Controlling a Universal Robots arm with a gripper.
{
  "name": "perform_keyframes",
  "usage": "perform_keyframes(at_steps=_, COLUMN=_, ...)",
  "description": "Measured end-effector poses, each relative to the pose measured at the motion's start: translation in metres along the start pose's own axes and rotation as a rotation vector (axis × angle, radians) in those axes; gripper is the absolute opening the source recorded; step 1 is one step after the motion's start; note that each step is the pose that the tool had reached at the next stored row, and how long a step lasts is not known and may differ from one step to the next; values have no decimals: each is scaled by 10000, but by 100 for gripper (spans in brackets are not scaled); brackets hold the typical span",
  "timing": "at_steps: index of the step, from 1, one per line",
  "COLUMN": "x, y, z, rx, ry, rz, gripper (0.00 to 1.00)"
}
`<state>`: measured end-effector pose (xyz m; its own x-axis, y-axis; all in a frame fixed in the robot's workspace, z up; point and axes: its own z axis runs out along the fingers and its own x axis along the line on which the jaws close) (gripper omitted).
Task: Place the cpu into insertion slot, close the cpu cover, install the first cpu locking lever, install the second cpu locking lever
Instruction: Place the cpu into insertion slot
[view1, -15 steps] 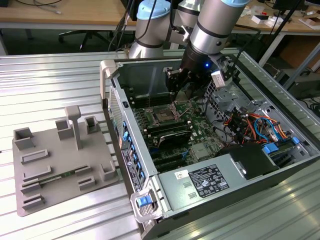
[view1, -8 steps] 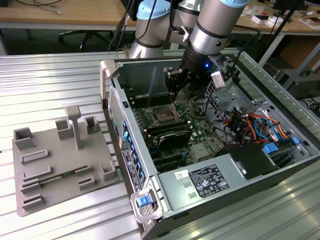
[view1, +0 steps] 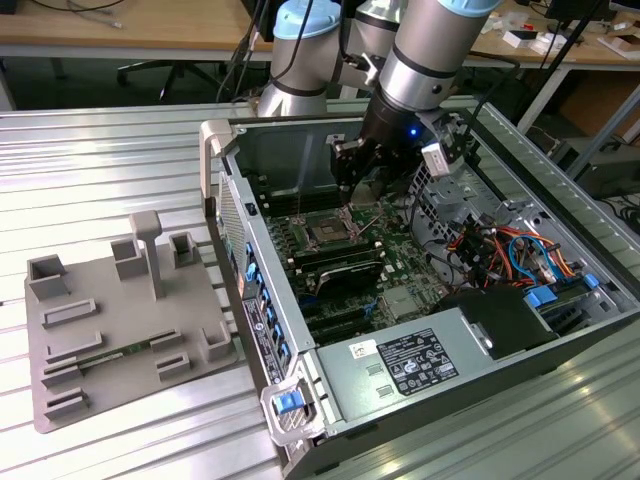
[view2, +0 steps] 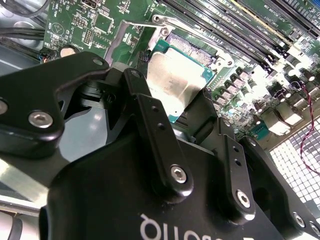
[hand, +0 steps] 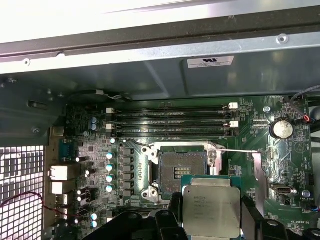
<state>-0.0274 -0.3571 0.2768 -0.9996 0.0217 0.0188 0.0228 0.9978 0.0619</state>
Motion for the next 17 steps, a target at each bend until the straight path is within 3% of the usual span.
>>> perform_keyframes(at_steps=17, x=-1, y=-2, z=31, rx=40, ry=-2, rz=1, gripper=55)
